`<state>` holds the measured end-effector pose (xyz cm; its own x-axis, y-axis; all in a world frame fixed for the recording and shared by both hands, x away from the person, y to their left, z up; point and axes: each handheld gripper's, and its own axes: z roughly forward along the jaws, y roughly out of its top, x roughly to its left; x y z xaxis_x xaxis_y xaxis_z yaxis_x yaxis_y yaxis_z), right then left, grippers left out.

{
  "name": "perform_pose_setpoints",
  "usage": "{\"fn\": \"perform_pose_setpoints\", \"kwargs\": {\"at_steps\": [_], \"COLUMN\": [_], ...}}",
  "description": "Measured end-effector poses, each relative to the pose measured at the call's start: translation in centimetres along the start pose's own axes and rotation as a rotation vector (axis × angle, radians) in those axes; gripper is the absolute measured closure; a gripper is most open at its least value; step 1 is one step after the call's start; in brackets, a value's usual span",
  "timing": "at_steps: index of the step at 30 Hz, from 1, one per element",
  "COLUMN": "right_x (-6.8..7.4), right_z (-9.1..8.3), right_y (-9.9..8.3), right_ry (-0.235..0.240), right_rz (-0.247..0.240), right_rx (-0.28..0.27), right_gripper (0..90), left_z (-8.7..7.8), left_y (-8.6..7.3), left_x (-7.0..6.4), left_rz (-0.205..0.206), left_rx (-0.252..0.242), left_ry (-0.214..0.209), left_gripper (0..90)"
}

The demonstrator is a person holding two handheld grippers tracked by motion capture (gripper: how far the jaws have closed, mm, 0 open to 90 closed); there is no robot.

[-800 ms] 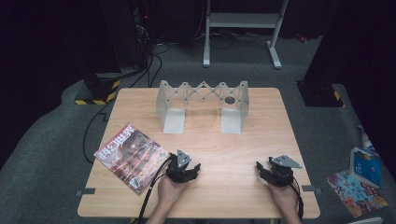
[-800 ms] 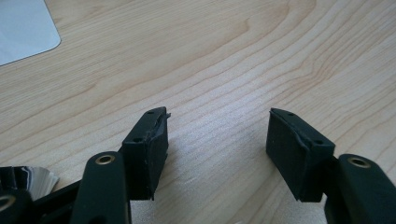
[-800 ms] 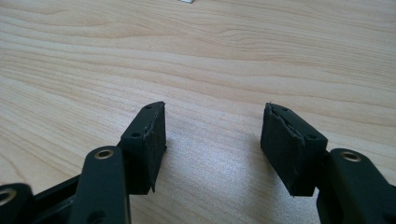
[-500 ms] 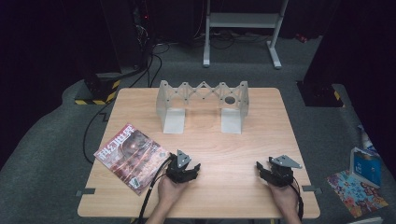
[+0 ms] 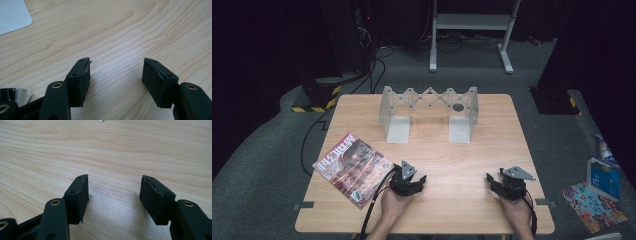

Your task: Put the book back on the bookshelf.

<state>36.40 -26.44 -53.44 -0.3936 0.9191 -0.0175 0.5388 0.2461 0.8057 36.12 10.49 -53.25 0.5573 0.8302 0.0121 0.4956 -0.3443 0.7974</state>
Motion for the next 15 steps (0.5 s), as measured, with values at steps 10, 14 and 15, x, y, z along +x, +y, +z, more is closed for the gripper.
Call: {"fn": "perform_pose_setpoints", "kwargs": {"at_steps": [10, 14, 15], "right_x": [0.0, 0.0, 0.0], "right_z": [0.0, 0.0, 0.0], "right_y": [0.0, 0.0, 0.0], "right_ry": [0.000, 0.001, 0.001], "right_rz": [0.000, 0.000, 0.000], "right_rx": [-0.001, -0.001, -0.001], "right_gripper": [40.3, 40.2, 40.2], "left_z": [-0.7, -1.1, -1.3], "left_y": [0.1, 0.2, 0.2], "left_x": [-0.2, -0.2, -0.1], "left_rz": [-0.009, -0.008, -0.005], "left_rx": [-0.004, -0.005, -0.005], "left_ry": [-0.040, -0.043, -0.039], "left_gripper": [39.9, 39.9, 39.9]}}
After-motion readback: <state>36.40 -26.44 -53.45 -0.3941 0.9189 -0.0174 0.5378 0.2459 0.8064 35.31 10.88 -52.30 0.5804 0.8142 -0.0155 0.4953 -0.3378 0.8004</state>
